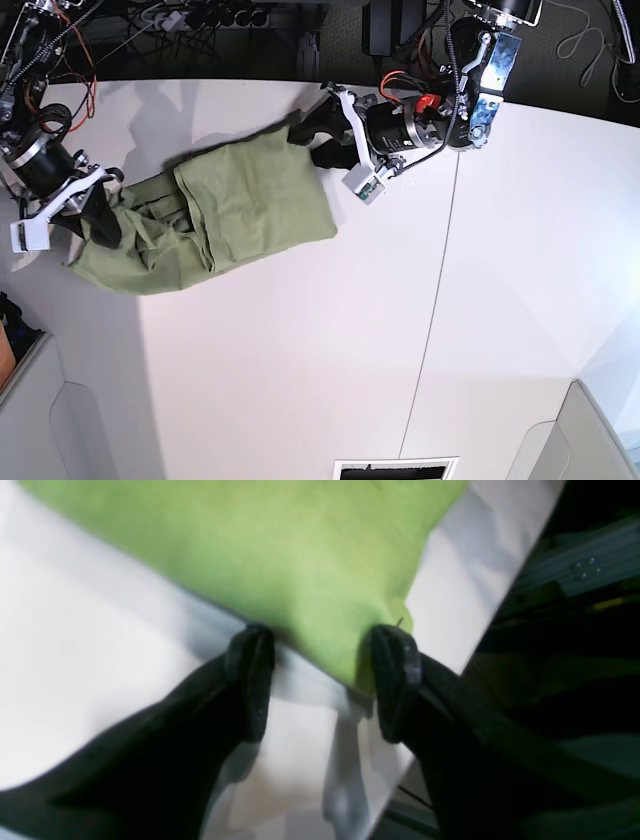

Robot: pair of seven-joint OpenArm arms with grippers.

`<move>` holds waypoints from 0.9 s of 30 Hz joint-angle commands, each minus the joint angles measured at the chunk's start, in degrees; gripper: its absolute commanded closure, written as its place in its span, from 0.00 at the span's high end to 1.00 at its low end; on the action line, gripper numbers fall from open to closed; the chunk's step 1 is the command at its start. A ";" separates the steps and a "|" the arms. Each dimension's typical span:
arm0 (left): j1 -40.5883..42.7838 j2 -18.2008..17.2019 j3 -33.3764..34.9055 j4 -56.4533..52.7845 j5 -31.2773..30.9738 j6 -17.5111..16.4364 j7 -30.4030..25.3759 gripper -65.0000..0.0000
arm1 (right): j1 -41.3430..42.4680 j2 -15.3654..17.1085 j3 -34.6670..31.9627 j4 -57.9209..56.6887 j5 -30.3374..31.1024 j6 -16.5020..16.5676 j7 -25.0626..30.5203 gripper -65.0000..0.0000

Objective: Layout the t-shirt on the table in an organized manner, then fold the t-shirt properly
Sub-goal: 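Fold the other shirt end with the right gripper toward the left gripper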

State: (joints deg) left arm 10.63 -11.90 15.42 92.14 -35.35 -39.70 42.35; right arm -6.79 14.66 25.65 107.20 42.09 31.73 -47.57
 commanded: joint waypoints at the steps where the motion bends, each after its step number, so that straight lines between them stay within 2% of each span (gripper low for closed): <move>1: -0.09 -0.17 0.31 0.68 0.48 -0.30 0.74 0.53 | 1.09 -0.22 -1.86 1.05 0.39 0.22 1.49 0.00; 9: -0.20 -0.20 0.46 0.68 0.48 -0.30 0.94 0.53 | 1.53 -5.18 -20.41 1.03 -7.15 0.24 1.44 0.00; 12: -0.17 -0.22 0.35 0.68 0.48 -0.30 0.96 0.53 | 1.51 -5.16 -26.82 1.03 -10.99 0.22 1.25 0.40; 13: -0.15 -0.22 0.31 0.68 0.48 -0.30 0.96 0.53 | 1.51 -5.16 -28.41 1.03 -11.80 0.22 1.25 0.50; 15: -0.15 -0.28 0.31 0.68 0.48 -0.30 0.96 0.53 | 1.53 -5.16 -30.73 1.05 -12.13 0.22 1.31 0.58; 21: -0.15 -0.52 0.20 0.70 0.48 -0.30 1.03 0.53 | 2.21 -5.18 -34.14 4.37 -12.20 1.09 3.21 0.58; 23: -0.15 -0.52 -0.39 1.11 0.44 -0.30 1.14 0.53 | 3.41 -5.16 -34.03 5.66 -14.29 1.01 3.19 0.58; 25: -0.15 -0.66 -2.10 2.51 0.44 -0.30 1.66 0.53 | 5.05 -5.16 -33.29 5.73 -17.40 -0.50 3.50 0.57; 26: -0.13 -0.90 -3.34 3.58 0.31 -0.30 2.08 0.53 | 5.81 -5.16 -32.61 5.73 -18.88 -1.25 4.09 0.54; 27: -0.11 -1.38 -4.74 4.74 -0.22 -0.30 2.58 0.53 | 6.56 -5.16 -31.67 5.73 -20.20 -2.19 4.87 0.47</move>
State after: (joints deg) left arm 10.94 -12.78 11.00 95.74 -34.52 -39.55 45.95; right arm -1.10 9.39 -6.24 111.94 21.26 29.74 -44.31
